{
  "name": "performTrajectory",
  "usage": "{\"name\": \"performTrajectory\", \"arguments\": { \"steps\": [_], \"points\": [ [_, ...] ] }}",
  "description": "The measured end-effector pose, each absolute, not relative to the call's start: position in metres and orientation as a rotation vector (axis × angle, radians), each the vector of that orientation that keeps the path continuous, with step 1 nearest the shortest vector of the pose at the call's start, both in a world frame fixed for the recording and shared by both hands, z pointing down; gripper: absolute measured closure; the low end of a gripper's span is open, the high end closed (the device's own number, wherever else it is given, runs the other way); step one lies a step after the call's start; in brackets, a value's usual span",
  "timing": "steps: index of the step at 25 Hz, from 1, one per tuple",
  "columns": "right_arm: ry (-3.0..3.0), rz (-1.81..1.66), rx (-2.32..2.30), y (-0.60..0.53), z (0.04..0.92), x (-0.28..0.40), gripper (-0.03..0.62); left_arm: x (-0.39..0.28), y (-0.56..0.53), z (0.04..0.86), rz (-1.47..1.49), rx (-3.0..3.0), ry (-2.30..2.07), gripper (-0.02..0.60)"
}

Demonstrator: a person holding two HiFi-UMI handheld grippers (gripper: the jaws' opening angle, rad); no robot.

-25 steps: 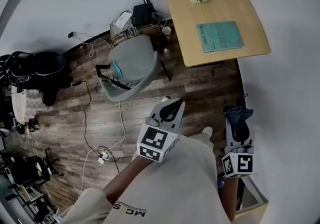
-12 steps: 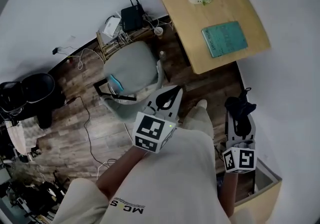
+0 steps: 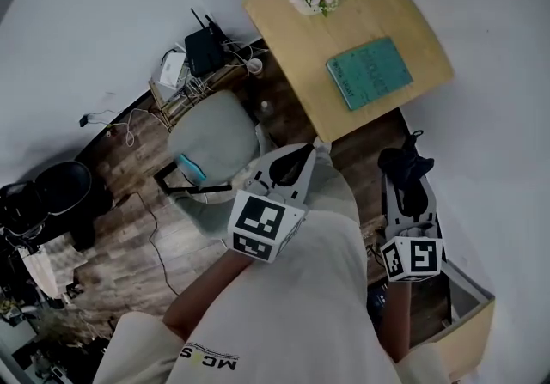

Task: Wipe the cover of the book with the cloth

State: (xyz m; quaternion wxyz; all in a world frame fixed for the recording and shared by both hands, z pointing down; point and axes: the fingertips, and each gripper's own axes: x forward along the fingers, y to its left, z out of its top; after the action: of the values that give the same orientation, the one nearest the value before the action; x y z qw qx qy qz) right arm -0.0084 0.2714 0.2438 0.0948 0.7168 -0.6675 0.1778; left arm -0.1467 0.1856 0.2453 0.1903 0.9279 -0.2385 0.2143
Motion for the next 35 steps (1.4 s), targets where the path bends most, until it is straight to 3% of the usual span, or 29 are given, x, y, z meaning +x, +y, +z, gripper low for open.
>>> {"name": "performTrajectory", "arguments": {
  "steps": [22,35],
  "points": [
    [-1.785,0.744,2.104,0.135,0.351,0.155,0.411,-0.019,0.055,0.329,0.805,2.451,-0.645,0.569],
    [-1.795,0.852,2.021,0.097,0.401,0.187,0.411,0.017,0.021,0.368,0.880,2.393,-0.702,0.570]
  ]
}}
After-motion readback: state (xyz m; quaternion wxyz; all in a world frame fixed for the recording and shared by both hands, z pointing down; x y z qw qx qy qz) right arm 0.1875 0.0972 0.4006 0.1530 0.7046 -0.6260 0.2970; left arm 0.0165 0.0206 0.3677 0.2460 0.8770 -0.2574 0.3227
